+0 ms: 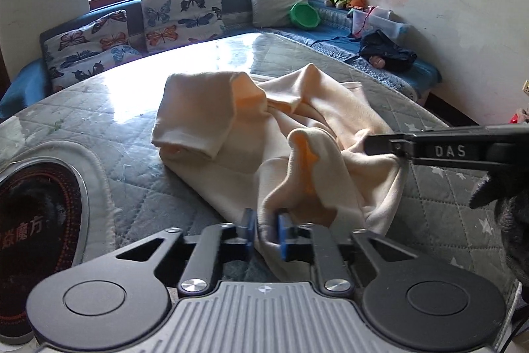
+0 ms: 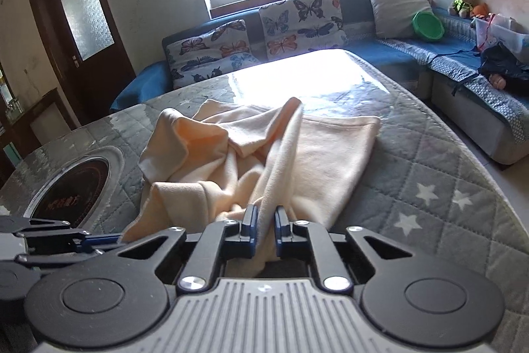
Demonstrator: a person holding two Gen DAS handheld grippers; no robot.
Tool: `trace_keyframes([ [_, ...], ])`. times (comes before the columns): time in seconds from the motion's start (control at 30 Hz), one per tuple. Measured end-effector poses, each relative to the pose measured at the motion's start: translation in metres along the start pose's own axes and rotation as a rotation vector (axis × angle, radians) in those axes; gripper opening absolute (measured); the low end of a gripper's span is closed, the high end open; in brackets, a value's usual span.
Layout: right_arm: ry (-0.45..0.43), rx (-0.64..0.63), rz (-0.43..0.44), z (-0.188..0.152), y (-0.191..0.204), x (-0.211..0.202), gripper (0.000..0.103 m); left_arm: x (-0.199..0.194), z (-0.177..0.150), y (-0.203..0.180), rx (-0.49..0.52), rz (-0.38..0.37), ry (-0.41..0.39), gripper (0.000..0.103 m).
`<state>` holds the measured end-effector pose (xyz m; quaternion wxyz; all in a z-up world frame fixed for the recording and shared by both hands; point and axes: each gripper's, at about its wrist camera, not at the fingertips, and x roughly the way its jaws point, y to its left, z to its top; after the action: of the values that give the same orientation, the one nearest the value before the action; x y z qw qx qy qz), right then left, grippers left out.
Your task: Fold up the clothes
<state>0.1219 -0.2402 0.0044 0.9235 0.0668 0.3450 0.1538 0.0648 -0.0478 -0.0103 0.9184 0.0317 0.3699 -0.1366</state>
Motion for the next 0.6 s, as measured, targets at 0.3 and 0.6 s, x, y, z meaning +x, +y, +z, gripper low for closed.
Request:
trace_keyframes([
  [0.3,0.005,-0.021,-0.011,-0.018,-0.009,-0.031,0.004,-0.029,-0.016,0.0,0.028,-0.031,-0.02,0.007],
  [0.6,0.011,-0.05,0.011,-0.015,-0.006,-0.047,0.023,-0.056,-0.047,0.016,-0.005,-0.069,0.016,0.007],
])
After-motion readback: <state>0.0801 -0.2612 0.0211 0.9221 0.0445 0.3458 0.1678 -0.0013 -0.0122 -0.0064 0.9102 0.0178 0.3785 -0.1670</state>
